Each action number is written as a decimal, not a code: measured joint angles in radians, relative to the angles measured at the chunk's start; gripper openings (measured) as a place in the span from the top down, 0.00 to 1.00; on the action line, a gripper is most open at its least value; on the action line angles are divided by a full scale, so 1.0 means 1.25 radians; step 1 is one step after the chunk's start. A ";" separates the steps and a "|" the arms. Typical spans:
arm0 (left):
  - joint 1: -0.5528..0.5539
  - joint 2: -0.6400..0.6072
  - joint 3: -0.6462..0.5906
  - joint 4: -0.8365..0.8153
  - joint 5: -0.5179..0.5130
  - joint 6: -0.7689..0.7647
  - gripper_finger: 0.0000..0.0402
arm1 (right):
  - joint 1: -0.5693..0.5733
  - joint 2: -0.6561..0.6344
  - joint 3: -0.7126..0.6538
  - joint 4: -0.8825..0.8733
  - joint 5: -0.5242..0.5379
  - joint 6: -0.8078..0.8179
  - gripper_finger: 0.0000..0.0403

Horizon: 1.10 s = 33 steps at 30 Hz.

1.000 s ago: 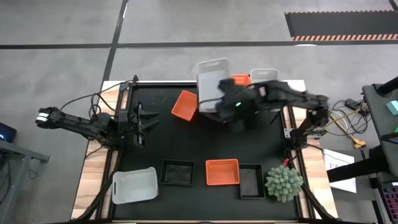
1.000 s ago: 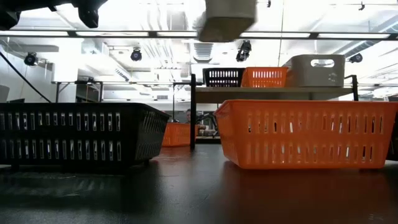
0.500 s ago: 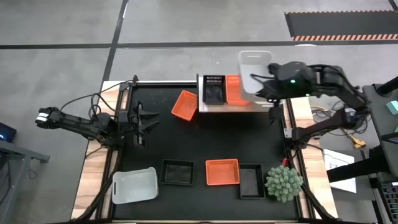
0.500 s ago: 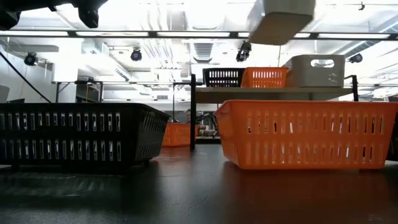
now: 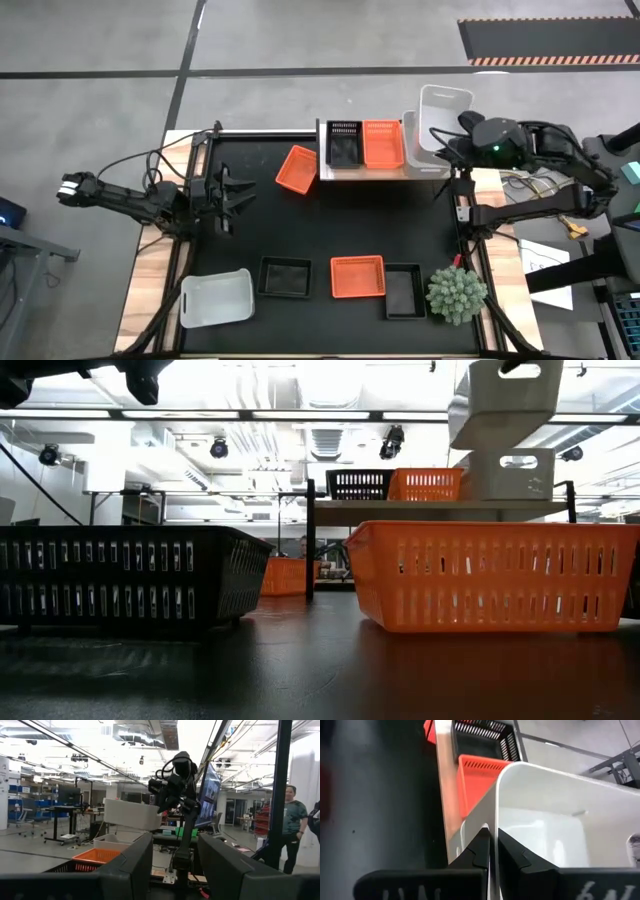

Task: Stack baskets on shelf by color
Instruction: Stack the top white bin on the white bin on the shelf

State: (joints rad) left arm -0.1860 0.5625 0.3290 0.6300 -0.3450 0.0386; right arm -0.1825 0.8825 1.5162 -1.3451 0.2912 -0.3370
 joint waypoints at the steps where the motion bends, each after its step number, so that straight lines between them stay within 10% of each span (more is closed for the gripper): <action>1: 0.000 0.000 0.000 0.000 0.000 0.002 0.64 | 0.000 -0.003 -0.011 0.003 0.000 -0.001 0.98; 33: 0.000 0.000 0.000 0.007 0.000 0.017 0.64 | -0.001 -0.024 -0.108 0.080 0.002 -0.108 0.98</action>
State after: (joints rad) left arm -0.1856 0.5625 0.3290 0.6388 -0.3451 0.0597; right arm -0.1841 0.8520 1.3809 -1.2453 0.2936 -0.4725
